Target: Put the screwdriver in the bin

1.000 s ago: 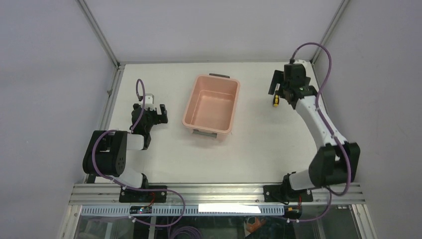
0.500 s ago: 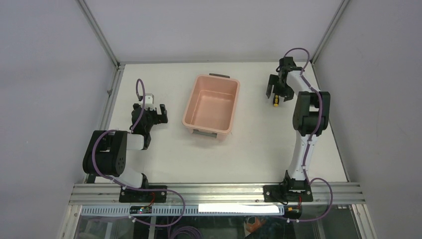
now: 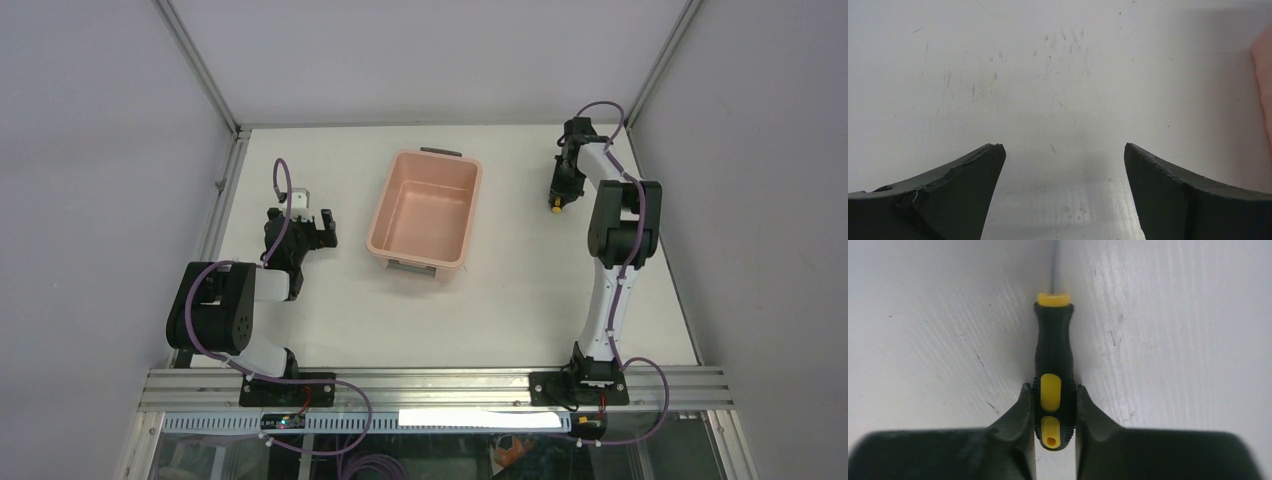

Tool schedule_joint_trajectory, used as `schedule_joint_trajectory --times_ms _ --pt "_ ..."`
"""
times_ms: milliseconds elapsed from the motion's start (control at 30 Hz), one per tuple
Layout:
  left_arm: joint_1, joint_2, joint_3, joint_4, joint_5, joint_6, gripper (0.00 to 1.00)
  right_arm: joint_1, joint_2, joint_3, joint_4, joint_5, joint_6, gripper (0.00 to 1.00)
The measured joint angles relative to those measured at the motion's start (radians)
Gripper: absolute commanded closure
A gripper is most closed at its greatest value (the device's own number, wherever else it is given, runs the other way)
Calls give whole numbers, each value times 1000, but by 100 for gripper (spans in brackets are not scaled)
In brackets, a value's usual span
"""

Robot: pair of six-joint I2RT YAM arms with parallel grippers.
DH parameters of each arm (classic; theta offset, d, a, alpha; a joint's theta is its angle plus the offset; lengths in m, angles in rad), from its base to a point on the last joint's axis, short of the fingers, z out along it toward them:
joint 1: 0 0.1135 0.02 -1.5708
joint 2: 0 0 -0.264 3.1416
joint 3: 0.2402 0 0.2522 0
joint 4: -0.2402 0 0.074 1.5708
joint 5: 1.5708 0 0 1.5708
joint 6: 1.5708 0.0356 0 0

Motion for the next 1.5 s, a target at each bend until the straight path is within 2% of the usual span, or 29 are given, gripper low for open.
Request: schedule_joint_trajectory --times_ms 167,300,600,767,900,1133,1233,1500 --pt "0 0 0 0 0 0 1 -5 -11 3 -17 2 -15 100" --pt "0 0 0 0 0 0 1 -5 -78 18 -103 12 -13 100" --pt "0 0 0 0 0 0 1 38 -392 87 -226 54 34 100" --pt "0 0 0 0 0 0 1 191 -446 174 -277 87 46 100" --pt "0 0 0 0 0 0 1 402 -447 230 -285 96 54 100" --pt "0 0 0 0 0 0 1 678 -432 240 -205 98 93 100" --pt "0 0 0 0 0 0 1 721 -430 169 -118 107 113 100" --pt "0 0 0 0 0 0 1 827 -383 -175 72 133 207 100"
